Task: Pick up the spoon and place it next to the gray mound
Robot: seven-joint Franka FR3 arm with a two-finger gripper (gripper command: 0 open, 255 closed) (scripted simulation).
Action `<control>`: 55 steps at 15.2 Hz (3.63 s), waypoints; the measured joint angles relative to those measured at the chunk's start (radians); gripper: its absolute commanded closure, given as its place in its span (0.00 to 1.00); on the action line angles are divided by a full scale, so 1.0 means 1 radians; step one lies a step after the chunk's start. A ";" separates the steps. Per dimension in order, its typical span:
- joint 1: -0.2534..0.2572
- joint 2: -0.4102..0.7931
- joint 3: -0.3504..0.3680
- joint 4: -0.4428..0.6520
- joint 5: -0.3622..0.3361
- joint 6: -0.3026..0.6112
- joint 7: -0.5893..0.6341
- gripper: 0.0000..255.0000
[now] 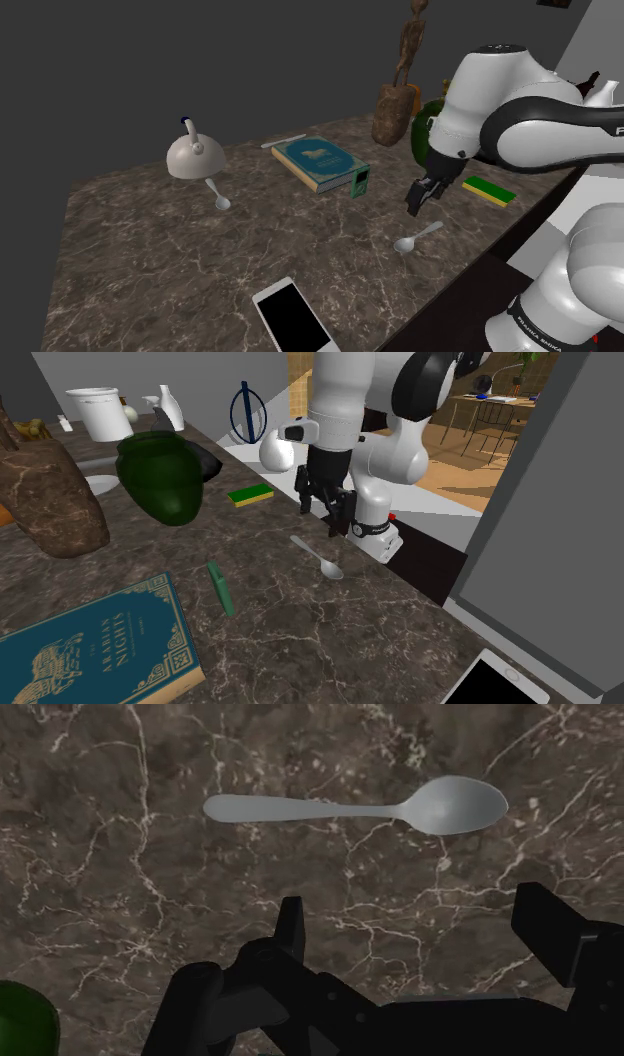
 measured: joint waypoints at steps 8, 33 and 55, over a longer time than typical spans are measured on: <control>0.041 0.146 0.149 -0.117 0.103 0.318 0.167 0.00; 0.032 0.211 0.168 -0.143 0.109 0.412 0.172 1.00; 0.020 0.037 0.085 0.066 0.057 0.032 0.143 1.00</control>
